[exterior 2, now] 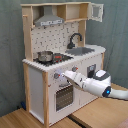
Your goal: Play with the kitchen
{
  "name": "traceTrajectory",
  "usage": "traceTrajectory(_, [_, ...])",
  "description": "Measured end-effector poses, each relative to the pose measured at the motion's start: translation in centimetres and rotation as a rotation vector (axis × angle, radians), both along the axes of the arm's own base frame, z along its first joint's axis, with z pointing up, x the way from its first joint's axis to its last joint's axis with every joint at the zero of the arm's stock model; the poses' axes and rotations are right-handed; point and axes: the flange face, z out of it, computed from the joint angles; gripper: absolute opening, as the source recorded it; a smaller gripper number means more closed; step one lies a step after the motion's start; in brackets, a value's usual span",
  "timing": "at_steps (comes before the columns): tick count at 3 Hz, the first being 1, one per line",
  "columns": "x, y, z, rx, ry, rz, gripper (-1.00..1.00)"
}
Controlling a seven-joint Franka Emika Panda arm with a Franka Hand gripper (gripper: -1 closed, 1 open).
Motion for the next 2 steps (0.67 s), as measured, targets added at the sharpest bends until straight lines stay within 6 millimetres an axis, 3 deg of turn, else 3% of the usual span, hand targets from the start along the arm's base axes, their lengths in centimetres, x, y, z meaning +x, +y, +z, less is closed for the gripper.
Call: traceTrajectory(2, [4.3, -1.7, -0.7, 0.107, 0.051, 0.008, 1.00])
